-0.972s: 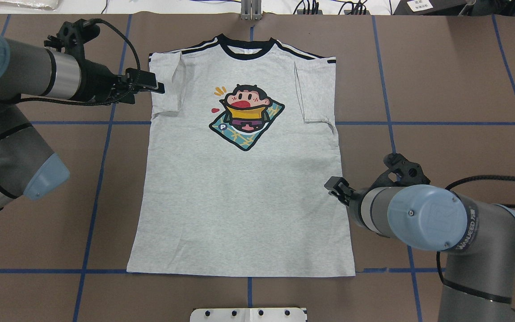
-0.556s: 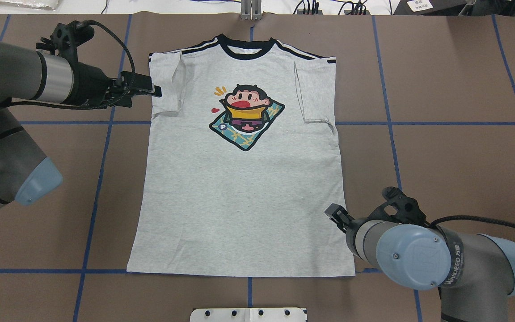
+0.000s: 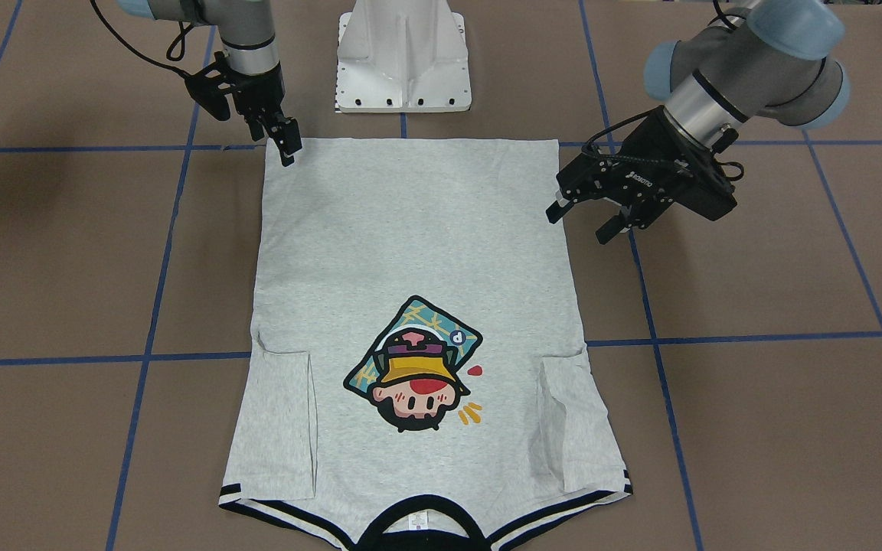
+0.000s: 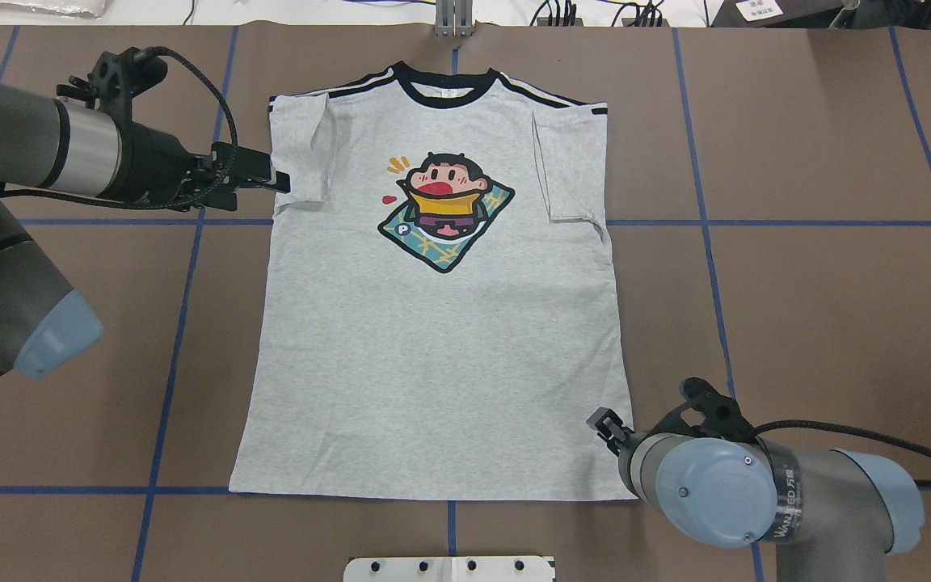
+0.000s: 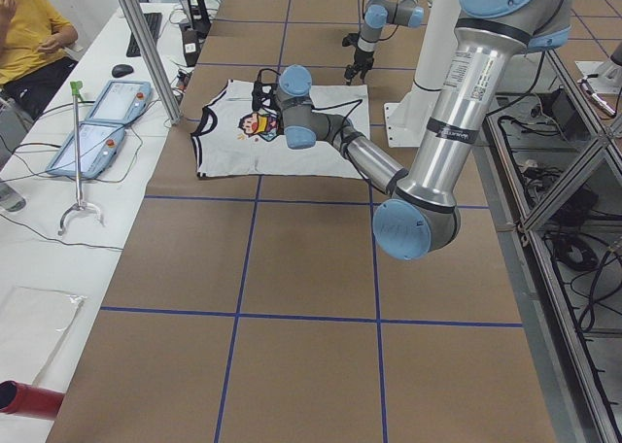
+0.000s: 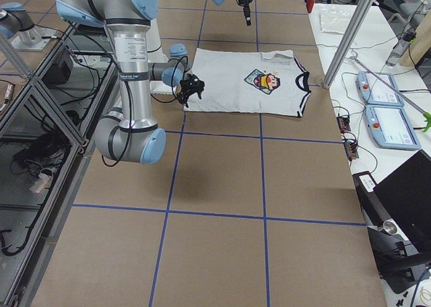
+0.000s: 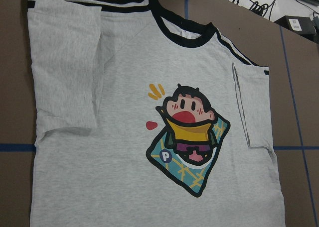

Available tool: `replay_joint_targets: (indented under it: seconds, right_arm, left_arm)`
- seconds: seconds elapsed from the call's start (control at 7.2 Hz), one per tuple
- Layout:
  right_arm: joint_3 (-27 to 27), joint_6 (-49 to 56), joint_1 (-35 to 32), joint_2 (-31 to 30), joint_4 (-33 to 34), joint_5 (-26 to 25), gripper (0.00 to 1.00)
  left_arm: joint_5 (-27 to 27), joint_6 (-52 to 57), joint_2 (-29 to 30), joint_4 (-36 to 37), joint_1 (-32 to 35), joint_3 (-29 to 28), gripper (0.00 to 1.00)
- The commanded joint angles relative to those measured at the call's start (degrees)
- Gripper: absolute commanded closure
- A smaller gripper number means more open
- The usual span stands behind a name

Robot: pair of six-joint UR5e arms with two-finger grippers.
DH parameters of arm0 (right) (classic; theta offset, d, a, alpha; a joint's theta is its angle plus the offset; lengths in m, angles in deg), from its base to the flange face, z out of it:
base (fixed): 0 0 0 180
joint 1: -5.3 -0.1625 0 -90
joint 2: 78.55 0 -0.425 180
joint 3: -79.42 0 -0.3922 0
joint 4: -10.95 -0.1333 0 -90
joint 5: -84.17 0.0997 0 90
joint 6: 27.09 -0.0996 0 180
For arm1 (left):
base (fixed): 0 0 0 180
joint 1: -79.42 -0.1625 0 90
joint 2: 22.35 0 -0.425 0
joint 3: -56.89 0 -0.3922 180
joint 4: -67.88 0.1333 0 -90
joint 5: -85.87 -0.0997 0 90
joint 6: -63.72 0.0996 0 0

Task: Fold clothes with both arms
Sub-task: 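Move the right gripper down to the shirt hem nearest the robot, then move the left gripper down to the hem corner nearest the robot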

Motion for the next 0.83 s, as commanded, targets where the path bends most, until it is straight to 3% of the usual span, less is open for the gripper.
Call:
replay_joint_targets:
  seconds: [0.0,0.28,0.42,0.69]
  right_arm:
    - [0.52,-1.64,1.68,-0.29,-0.03,0.91,0.13]
    - [1.31,-2.08,2.83,-0.91,-0.12,0.82,0.18]
    - [1.40,-2.17,2.83,-0.91,-0.12,0.91,0.29]
    - [1.31,-3.47,2.83,-0.91,-0.03,1.17,1.00]
  left_arm:
    - [-0.01,0.00,0.04,0.00,-0.03,0.15,0.02]
    - [-0.10,0.00,0.12,0.00,-0.03,0.24,0.02]
    - [-0.19,-0.09,0.13,0.00,-0.03,0.41,0.02]
    - [-0.27,-0.09,0.04,0.00,-0.03,0.41,0.01]
